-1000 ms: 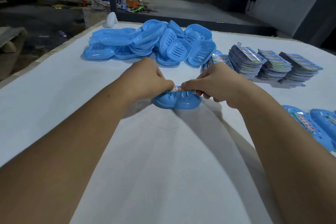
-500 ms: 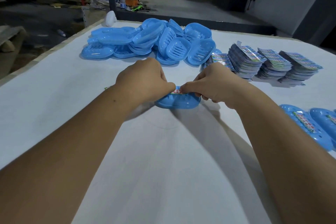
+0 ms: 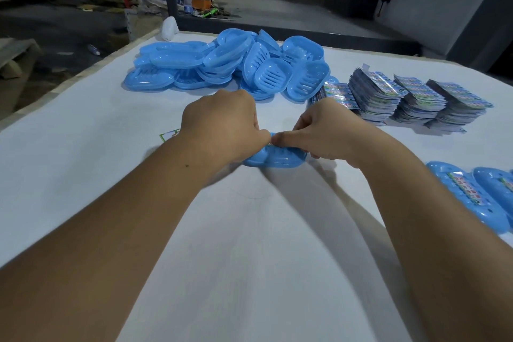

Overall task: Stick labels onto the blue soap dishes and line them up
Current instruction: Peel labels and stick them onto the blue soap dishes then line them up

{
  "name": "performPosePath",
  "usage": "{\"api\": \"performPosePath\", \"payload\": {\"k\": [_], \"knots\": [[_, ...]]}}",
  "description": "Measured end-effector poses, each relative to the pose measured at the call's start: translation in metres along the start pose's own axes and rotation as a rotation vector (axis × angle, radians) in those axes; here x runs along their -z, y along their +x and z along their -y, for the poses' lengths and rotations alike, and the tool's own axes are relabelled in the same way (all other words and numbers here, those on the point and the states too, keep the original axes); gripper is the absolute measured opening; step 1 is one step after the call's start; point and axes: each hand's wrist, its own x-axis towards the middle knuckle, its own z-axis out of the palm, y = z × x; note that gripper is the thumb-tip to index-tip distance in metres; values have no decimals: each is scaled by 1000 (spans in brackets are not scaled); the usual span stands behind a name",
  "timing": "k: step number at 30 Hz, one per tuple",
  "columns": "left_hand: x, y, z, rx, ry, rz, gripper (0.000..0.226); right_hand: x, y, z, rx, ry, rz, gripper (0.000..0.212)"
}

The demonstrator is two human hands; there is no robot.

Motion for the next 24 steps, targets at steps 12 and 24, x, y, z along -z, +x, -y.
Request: {"api": "performPosePath", "payload": {"k": [12, 24], "knots": [[5, 1, 4, -3, 104, -51, 30, 5, 9, -22, -54, 274, 212, 35], [1, 14, 15, 90, -116, -135, 29, -18, -9, 3, 263, 96, 158, 87]]}}
